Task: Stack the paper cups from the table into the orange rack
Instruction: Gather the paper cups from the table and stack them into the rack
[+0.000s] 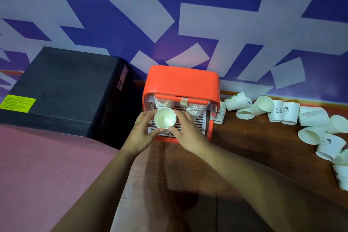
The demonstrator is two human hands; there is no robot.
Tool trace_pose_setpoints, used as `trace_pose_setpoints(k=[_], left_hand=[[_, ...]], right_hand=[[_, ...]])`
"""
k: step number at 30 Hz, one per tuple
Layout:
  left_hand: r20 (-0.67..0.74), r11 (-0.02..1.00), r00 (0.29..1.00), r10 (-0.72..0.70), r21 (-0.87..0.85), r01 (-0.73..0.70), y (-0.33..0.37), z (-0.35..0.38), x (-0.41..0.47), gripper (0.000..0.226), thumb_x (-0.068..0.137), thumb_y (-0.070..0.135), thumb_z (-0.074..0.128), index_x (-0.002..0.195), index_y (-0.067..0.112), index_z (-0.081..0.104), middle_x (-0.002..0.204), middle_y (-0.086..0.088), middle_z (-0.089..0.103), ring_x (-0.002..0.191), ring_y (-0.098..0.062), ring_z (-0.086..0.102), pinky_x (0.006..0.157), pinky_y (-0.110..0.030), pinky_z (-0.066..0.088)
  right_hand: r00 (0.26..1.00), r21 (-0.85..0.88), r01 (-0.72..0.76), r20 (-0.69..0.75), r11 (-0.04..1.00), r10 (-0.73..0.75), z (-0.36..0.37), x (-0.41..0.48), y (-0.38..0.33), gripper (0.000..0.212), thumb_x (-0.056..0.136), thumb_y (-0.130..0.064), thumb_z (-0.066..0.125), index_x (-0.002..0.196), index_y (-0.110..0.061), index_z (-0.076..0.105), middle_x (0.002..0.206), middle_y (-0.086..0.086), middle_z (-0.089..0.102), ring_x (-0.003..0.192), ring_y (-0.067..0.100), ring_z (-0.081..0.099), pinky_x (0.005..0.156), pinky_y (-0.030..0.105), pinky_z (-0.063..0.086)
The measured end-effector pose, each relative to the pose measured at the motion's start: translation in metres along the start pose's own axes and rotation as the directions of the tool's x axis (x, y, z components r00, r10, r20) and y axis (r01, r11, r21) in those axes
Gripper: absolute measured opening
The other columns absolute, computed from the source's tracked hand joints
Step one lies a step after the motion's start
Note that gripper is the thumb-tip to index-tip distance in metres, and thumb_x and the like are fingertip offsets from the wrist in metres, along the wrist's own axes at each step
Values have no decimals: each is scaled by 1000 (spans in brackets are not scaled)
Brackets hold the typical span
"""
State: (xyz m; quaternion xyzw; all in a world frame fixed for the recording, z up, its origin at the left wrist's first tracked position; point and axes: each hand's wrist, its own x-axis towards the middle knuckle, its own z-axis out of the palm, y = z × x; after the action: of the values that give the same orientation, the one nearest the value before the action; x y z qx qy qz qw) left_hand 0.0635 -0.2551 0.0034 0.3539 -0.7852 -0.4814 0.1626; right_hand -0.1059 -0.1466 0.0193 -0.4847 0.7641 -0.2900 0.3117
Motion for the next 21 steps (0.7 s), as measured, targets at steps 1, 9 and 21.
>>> trace_pose_setpoints(k=[1,9,21], left_hand=[[8,1000,1000,-30,8,30,-3,2,1,61,88,31,73,144,28,48,133,5,46,127,-9,48,109,-40,45],[-15,985,987,-161,54,161,2,7,-4,63,93,25,70,149,24,41,132,4,42,112,7,47,97,-11,38],[-56,996,998,-36,-86,31,91,85,-16,10,91,10,61,95,18,58,91,-4,61,79,-10,58,69,-30,47]], right_hand=[[1000,-17,-6,14,1000,6,1,2,1,62,96,-31,58,150,-23,29,142,1,36,129,20,44,100,33,40],[994,-52,-68,77,996,72,-6,-1,7,62,97,-38,54,151,-20,29,149,4,36,132,21,45,106,37,40],[968,-182,-246,-103,952,230,-131,-59,110,41,92,-34,60,126,-12,56,126,7,55,111,22,59,98,41,47]])
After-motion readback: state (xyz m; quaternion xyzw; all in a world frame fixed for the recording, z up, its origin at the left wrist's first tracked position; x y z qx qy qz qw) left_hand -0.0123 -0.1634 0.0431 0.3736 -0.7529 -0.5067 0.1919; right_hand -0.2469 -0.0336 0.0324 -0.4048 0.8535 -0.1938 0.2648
